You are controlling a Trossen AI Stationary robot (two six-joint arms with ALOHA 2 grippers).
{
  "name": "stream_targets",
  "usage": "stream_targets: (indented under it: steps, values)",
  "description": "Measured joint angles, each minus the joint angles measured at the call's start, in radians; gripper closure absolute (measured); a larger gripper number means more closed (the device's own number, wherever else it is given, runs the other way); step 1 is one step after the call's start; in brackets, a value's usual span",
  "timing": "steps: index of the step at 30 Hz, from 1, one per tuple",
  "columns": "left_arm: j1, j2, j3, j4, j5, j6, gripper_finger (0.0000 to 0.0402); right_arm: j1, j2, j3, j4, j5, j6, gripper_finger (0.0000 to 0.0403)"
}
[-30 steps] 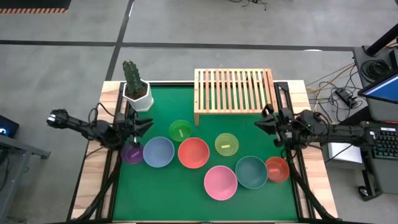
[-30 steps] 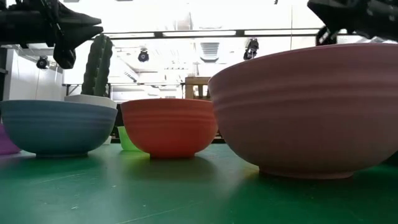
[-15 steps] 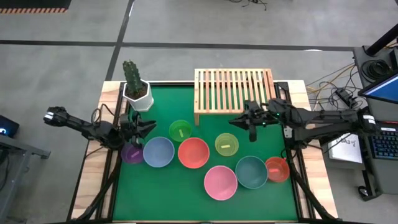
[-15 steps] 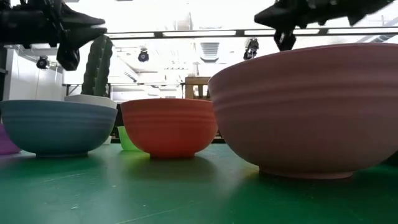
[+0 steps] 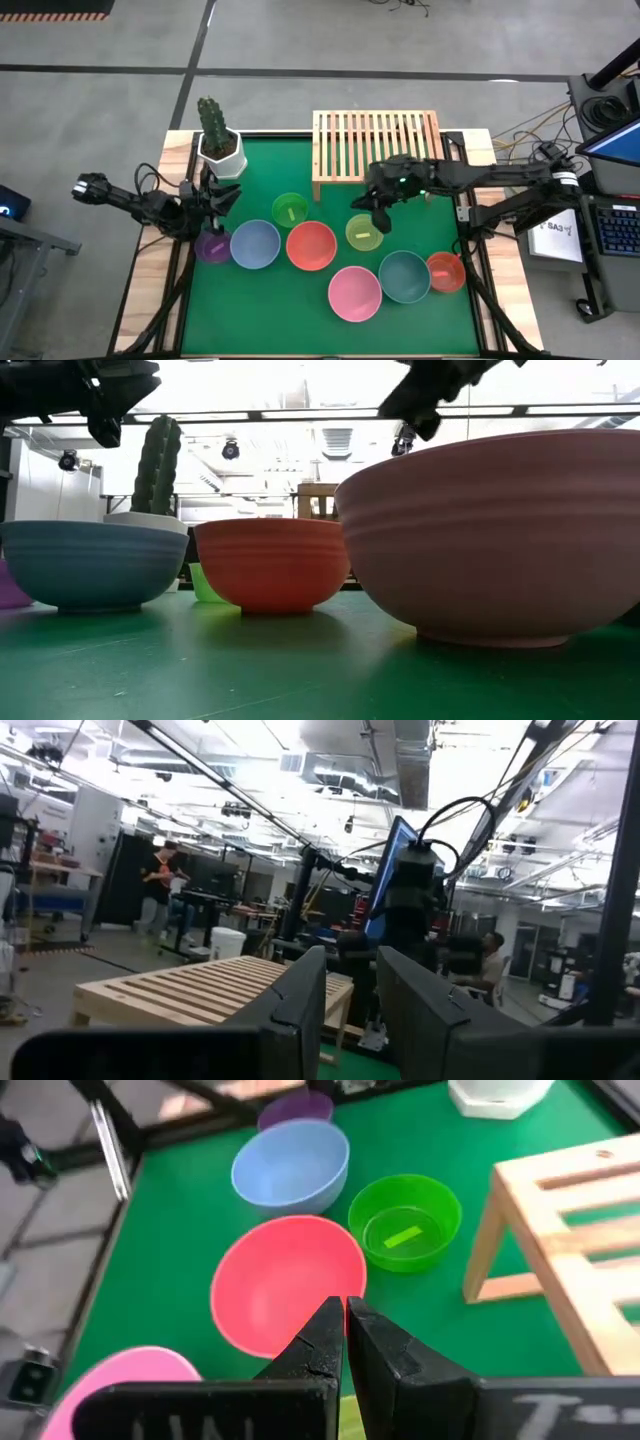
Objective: Place and stack bowls onto a shelf
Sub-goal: Put the light orange bowl on the shelf
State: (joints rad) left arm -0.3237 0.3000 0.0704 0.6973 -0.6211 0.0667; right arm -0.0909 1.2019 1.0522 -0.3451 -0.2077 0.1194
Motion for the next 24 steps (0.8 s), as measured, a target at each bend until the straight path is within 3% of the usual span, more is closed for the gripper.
stream_targets:
  steps: [5, 14, 24]
  values:
    - [0.0, 0.001, 0.0, -0.013, 0.0, 0.021, 0.0325, 0.033, 0.113, 0.105, -0.049, -0.002, -0.086, 0.0394]
    - [0.0, 0.003, 0.0, -0.019, 0.0, 0.022, 0.0325, 0.087, 0.327, 0.315, -0.167, -0.002, -0.087, 0.0394]
    - [0.0, 0.019, 0.0, -0.024, 0.0, 0.005, 0.0325, 0.135, 0.506, 0.461, -0.208, -0.002, -0.095, 0.0394]
